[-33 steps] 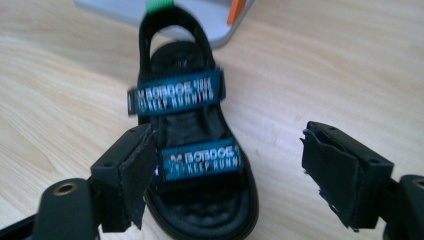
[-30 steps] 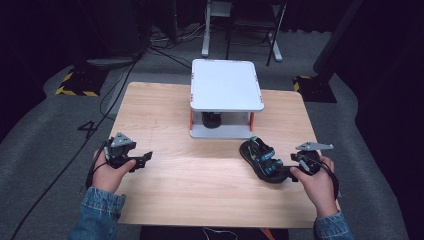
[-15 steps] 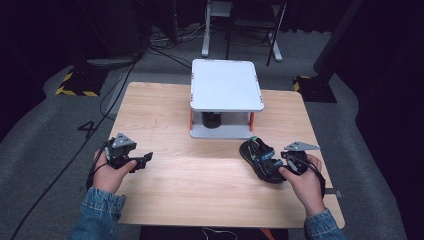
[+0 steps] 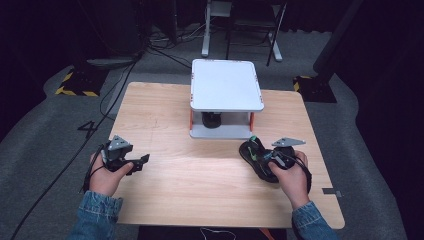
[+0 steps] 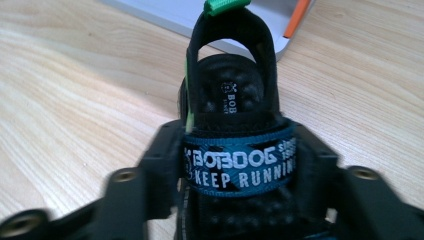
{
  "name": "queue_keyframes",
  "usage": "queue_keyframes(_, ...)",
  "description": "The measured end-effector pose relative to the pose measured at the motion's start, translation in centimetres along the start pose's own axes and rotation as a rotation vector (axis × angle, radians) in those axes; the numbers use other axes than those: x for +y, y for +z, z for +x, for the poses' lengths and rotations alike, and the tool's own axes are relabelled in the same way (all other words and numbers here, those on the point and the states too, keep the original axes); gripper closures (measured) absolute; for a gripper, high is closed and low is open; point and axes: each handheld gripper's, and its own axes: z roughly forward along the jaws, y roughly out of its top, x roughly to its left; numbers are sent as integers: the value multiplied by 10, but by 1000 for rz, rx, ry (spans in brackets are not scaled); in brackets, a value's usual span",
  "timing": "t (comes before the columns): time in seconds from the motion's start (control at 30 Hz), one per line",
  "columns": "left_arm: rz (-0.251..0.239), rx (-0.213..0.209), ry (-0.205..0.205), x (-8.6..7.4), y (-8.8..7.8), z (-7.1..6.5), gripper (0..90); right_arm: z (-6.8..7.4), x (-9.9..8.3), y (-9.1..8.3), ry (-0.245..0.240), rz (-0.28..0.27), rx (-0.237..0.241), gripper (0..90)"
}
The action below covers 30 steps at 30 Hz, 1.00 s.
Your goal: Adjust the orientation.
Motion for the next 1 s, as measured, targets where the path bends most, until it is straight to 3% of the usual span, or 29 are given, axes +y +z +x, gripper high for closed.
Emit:
queue_keyframes(0.13, -2, 1, -4, -1, -2, 0, 258, 2, 3, -1, -60, 0, 16, 584)
queue_keyframes(0.3, 3, 13, -10, -5, -5, 3, 258, 11, 14, -6, -165, -31, 79, 580)
queue_keyframes(0.37, 6, 12, -10, -7, -6, 4, 258, 17, 18, -6, -178, -39, 102, 572)
queue_keyframes(0.7, 5, 27, -21, -14, -14, 7, 259, 58, 27, 20, -381, -40, 309, 539)
queue_keyframes(0.8, 4, 32, -29, -15, -16, 7, 259, 62, 25, 29, -392, -5, 321, 471)
queue_keyframes(0.93, 2, 39, -31, -17, -17, 8, 259, 59, 27, 28, -306, -22, 315, 326)
queue_keyframes(1.0, 3, 38, -32, -17, -18, 8, 260, 60, 29, 26, -293, -41, 296, 287)
